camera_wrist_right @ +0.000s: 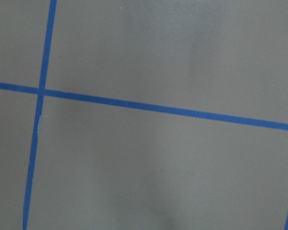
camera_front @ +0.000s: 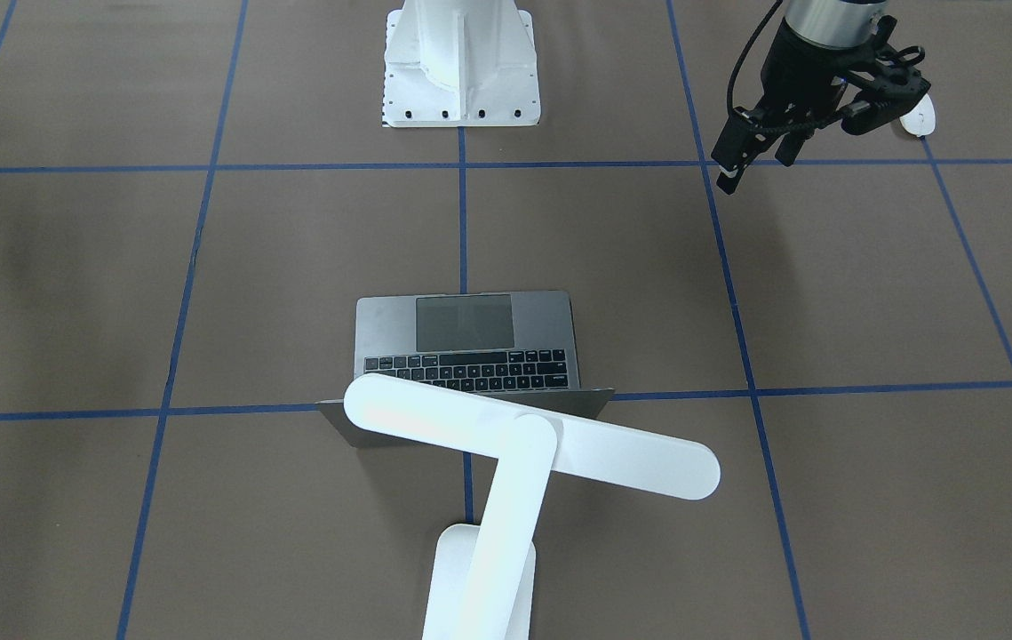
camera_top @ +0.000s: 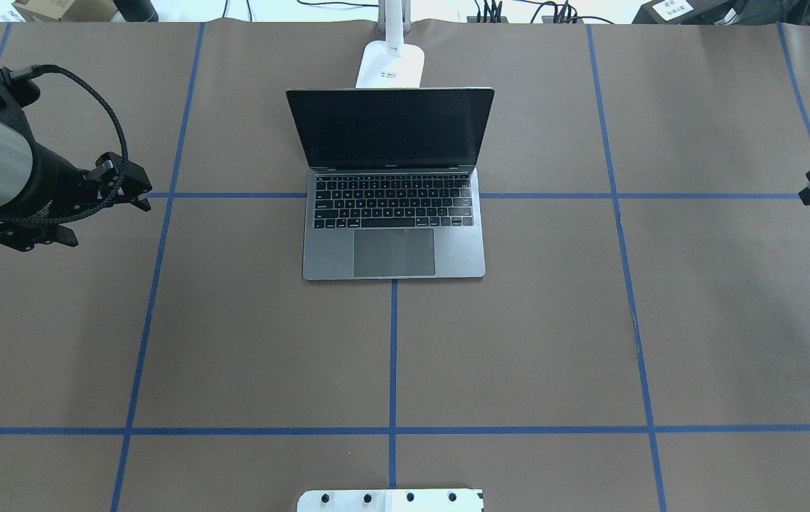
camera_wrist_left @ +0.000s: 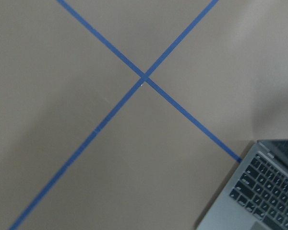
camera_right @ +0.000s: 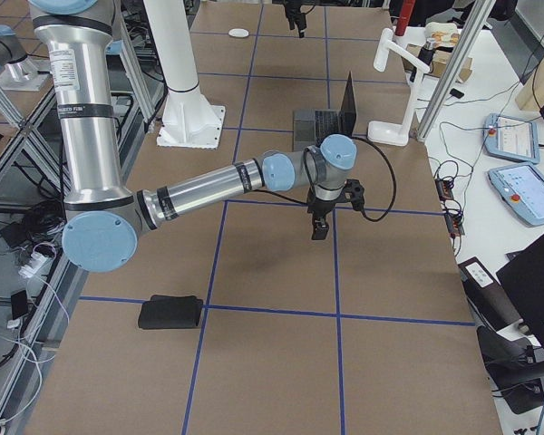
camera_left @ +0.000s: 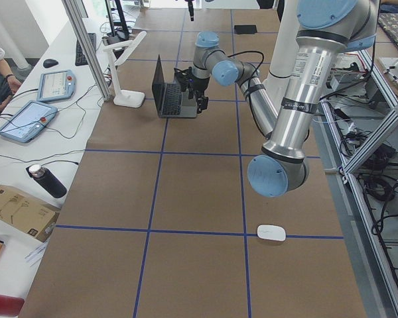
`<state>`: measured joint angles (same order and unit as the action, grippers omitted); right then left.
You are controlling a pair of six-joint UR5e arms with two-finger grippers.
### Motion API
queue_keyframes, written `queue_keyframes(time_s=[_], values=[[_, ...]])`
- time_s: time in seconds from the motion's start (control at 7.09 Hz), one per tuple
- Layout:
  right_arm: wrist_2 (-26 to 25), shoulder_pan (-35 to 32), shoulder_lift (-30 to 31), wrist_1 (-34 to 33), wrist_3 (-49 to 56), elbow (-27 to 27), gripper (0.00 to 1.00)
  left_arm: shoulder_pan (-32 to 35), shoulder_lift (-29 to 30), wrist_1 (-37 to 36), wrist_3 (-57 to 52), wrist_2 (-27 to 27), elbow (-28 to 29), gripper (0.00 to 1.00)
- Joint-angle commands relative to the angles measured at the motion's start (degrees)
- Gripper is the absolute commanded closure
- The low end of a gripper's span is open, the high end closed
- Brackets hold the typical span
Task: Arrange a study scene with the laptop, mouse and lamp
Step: 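Open the left gripper and withdraw it away from the laptop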
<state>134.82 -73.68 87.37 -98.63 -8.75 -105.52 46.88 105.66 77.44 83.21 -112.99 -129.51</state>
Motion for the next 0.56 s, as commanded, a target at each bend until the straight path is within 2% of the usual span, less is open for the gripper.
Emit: queue_keyframes(time_s=[0.0, 0.42], values=[[1.93, -1.46, 7.96, -0.07, 15.97, -0.75, 0.09, 0.05, 0.42, 0.07, -1.56, -0.03, -0.13, 0.01], [3.16, -1.82, 19.11, -1.91, 40.31, 0.14, 0.10, 0.05, 1.04, 1.39, -1.48, 0.06, -0.30, 0.00]])
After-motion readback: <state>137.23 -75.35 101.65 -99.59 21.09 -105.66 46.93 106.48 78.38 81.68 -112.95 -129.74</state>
